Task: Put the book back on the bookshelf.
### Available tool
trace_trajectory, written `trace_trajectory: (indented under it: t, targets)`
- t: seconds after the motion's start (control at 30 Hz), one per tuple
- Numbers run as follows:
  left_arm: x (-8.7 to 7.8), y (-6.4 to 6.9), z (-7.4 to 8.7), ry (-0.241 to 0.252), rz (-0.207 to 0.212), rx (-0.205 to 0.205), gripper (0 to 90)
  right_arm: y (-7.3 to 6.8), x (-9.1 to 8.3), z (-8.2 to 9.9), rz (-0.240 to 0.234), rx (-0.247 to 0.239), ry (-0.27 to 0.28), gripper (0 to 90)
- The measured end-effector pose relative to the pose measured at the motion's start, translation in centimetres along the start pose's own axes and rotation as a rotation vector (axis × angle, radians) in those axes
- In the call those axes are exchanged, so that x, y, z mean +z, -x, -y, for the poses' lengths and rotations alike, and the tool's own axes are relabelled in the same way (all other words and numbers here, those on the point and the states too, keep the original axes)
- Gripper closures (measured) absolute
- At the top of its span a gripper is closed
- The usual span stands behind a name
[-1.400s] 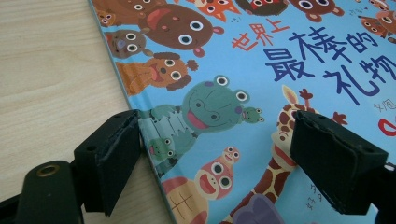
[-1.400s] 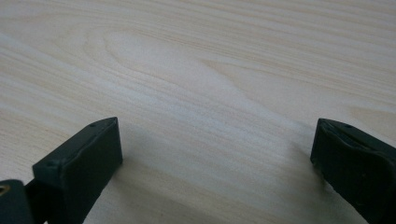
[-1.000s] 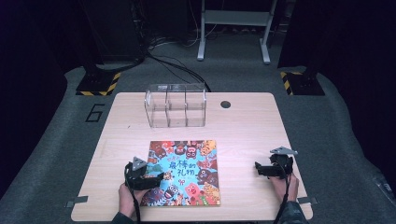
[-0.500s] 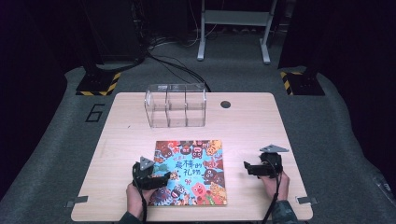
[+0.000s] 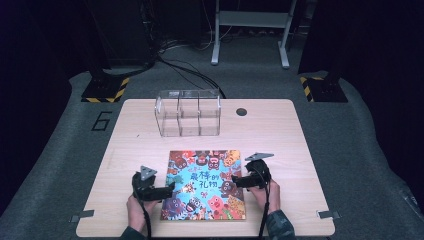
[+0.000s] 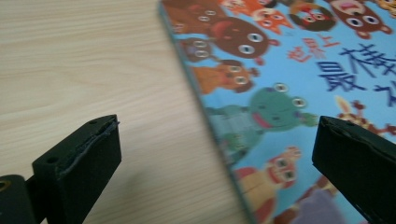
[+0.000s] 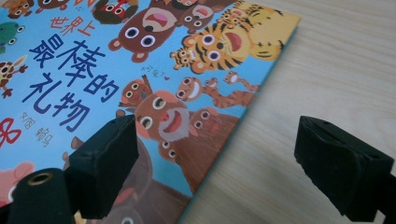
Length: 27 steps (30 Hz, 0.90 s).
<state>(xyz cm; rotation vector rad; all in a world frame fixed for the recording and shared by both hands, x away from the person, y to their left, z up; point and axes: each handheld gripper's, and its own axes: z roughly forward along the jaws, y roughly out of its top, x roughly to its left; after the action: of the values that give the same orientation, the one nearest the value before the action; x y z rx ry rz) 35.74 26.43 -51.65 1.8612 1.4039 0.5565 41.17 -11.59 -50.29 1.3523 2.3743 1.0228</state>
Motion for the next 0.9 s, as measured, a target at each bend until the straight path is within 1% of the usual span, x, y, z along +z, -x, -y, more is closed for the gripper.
trace_trajectory:
  t: [0.03, 0.07, 0.1, 0.13, 0.17, 0.2, 0.23, 0.27, 0.3, 0.33, 0.37, 0.4, 0.43, 0.47, 0.53, 0.57, 0.6, 0.7, 0.73, 0.77, 0.83, 0.87, 0.9]
  targets:
    - [-0.2, -0.6, 0.1, -0.001, -0.018, -0.005, 0.3, -0.1, 0.4, -0.1, -0.006, -0.004, -0.004, 14.2]
    - [-0.3, -1.2, 0.2, -0.002, -0.031, -0.014, 0.3, -0.2, 0.6, -0.2, -0.007, 0.008, -0.015, 14.4]
    - [-0.4, -1.7, 0.3, -0.013, -0.042, -0.015, 0.3, -0.3, 0.9, -0.2, -0.012, 0.006, -0.018, 14.9]
    - [-0.4, -2.0, 0.4, -0.016, -0.057, -0.013, 0.2, -0.4, 1.1, -0.2, -0.010, 0.016, -0.029, 15.8]
    - [-0.4, -2.3, 0.4, -0.022, -0.061, -0.017, 0.2, -0.5, 1.3, -0.2, -0.007, 0.020, -0.037, 17.0]
    - [-0.3, -2.4, 0.4, -0.031, -0.065, -0.009, 0.3, -0.5, 1.4, -0.2, -0.007, 0.025, -0.036, 19.1]
    - [-0.2, -2.3, 0.4, -0.031, -0.065, -0.001, 0.3, -0.5, 1.5, -0.2, 0.005, 0.035, -0.025, 21.3]
    - [-0.2, -2.3, 0.4, -0.031, -0.065, -0.001, 0.3, -0.5, 1.5, -0.2, 0.005, 0.035, -0.025, 21.3]
    - [-0.1, -2.2, 0.3, -0.046, -0.055, 0.017, 0.3, -0.5, 1.5, -0.2, 0.004, 0.035, -0.021, 22.6]
    - [0.1, -1.9, 0.3, -0.048, -0.050, 0.025, 0.3, -0.5, 1.5, -0.2, 0.006, 0.037, -0.023, 23.3]
    - [0.2, -1.7, 0.3, -0.050, -0.049, 0.034, 0.3, -0.4, 1.5, -0.2, 0.000, 0.026, -0.026, 25.9]
    - [0.5, -1.5, 0.3, -0.058, -0.046, 0.048, 0.2, -0.3, 1.4, -0.1, -0.008, 0.020, -0.016, 27.8]
    - [0.6, -1.2, 0.4, -0.049, -0.052, 0.049, 0.2, -0.3, 1.4, -0.1, -0.008, 0.020, -0.016, 27.8]
    - [0.7, -1.2, 0.5, -0.043, -0.053, 0.045, 0.2, -0.3, 1.3, -0.1, -0.010, 0.022, -0.022, 29.8]
    - [0.8, -1.4, 0.6, -0.042, -0.039, 0.029, 0.4, -0.1, 1.3, -0.1, -0.023, 0.005, -0.017, 32.8]
    - [0.7, -1.5, 0.6, -0.049, -0.033, 0.030, 0.4, -0.1, 1.3, -0.1, -0.029, 0.004, -0.017, 34.1]
    - [0.8, -1.5, 0.6, -0.039, -0.030, 0.023, 0.6, -0.1, 1.3, -0.1, -0.034, 0.008, -0.016, 35.4]
    - [1.0, -1.2, 0.6, -0.036, -0.020, 0.025, 1.1, 0.2, 1.2, -0.1, -0.033, 0.000, -0.016, 36.3]
    - [1.0, -1.1, 0.6, -0.042, -0.009, 0.032, 1.2, 0.3, 1.2, -0.1, -0.033, 0.013, -0.015, 36.8]
    - [1.1, -1.0, 0.6, -0.036, -0.003, 0.028, 1.2, 0.4, 1.1, -0.1, -0.032, 0.023, -0.017, 37.4]
    - [1.3, -0.6, 0.4, -0.040, 0.014, 0.032, 1.1, 0.9, 1.0, -0.2, -0.029, 0.021, -0.021, 38.4]
    - [1.5, -0.3, 0.4, -0.033, 0.018, 0.027, 1.1, 1.1, 1.0, -0.2, -0.025, 0.030, -0.020, 38.7]
    - [1.6, -0.2, 0.3, -0.036, 0.018, 0.038, 1.1, 1.4, 0.9, -0.2, -0.023, 0.032, -0.028, 39.1]
